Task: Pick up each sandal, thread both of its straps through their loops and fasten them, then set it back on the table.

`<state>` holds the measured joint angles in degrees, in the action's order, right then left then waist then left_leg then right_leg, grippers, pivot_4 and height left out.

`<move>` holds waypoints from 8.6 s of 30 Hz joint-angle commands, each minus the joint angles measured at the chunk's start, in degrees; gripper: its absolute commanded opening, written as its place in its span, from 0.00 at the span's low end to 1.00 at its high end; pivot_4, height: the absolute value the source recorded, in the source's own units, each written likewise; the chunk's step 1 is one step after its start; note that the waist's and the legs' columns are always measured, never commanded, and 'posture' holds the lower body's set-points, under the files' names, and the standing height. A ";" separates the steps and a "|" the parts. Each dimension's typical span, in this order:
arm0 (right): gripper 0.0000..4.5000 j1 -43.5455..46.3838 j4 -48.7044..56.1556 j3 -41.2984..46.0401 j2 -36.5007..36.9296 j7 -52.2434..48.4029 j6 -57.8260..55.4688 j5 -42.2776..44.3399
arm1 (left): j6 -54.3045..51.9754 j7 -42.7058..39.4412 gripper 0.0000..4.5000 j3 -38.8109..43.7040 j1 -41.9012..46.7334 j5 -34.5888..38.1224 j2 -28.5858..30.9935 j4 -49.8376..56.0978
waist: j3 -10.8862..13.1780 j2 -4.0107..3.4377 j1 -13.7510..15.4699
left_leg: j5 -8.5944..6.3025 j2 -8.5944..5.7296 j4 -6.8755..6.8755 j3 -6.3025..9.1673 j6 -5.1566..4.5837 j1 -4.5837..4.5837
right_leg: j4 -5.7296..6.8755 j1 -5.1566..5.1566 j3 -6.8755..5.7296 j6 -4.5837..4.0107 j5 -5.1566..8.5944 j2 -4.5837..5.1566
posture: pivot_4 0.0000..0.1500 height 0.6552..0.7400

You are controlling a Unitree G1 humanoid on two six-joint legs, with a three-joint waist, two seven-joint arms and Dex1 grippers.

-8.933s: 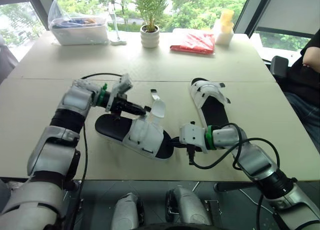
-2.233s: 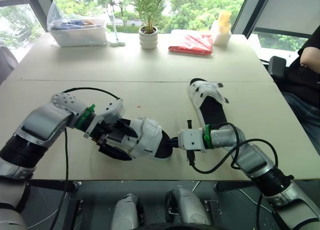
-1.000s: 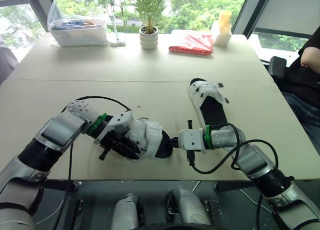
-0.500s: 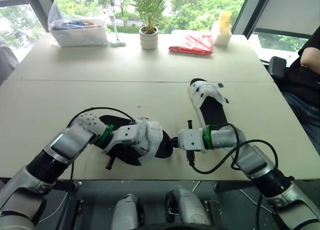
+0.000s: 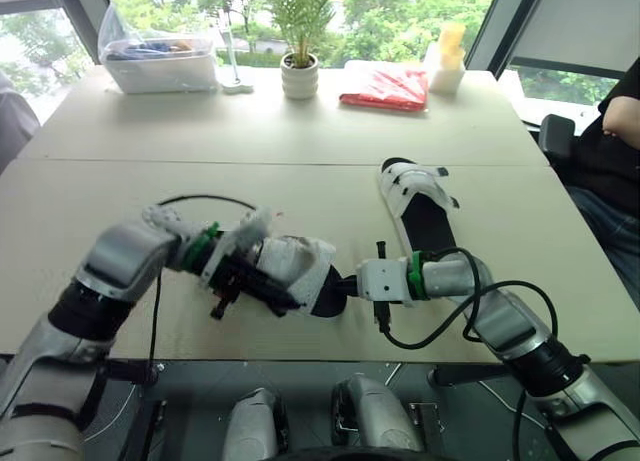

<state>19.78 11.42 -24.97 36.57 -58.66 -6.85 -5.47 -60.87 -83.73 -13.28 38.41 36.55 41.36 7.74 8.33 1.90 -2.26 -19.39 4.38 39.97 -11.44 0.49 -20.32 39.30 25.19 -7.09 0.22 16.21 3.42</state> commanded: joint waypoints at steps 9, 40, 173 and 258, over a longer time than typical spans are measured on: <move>0.00 -3.02 -2.33 -3.39 0.72 -0.58 -3.10 -3.09 | -6.72 18.83 0.04 3.69 -2.87 1.59 -9.44 -2.79 | -0.02 0.02 0.08 | 0.01 0.00 0.00 0.06 0.02 0.01 | 0.01 -0.03 -0.01 -0.01 -0.01 0.00 | 1.00 0.81; 0.00 -3.04 -3.45 -3.66 0.39 -0.11 -2.12 -3.56 | 4.00 16.88 0.04 -1.48 -8.44 -0.89 -0.37 6.52 | 0.00 0.00 -0.12 | 0.00 -0.02 -0.04 0.09 0.02 0.00 | -0.01 -0.01 -0.03 -0.02 -0.01 0.03 | 1.00 0.81; 0.00 -1.18 -5.57 -4.51 -0.66 -1.05 -0.74 -3.77 | 17.77 -5.63 0.99 -2.71 -5.28 -5.19 10.90 -3.55 | 0.00 -0.02 -0.37 | 0.04 -0.02 -0.31 0.16 0.09 0.03 | -0.12 0.11 -0.04 -0.16 0.07 -0.01 | 1.00 0.81; 0.00 -2.49 -5.47 -4.46 -1.32 -1.21 -0.57 -5.03 | 18.93 -4.73 0.01 -5.11 -26.61 -5.70 17.47 14.77 | -0.13 0.13 -0.30 | 0.19 -0.13 -0.87 0.37 0.35 0.13 | -0.21 0.18 -0.06 -0.41 0.22 -0.04 | 1.00 0.81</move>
<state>19.94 10.72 -25.58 34.70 -58.79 -4.74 -7.46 -40.27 -86.72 -18.55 13.02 28.51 57.55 19.66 8.20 2.03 -2.56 -19.19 4.25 39.07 -11.07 0.86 -20.18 39.10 25.37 -7.14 -0.22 16.45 3.37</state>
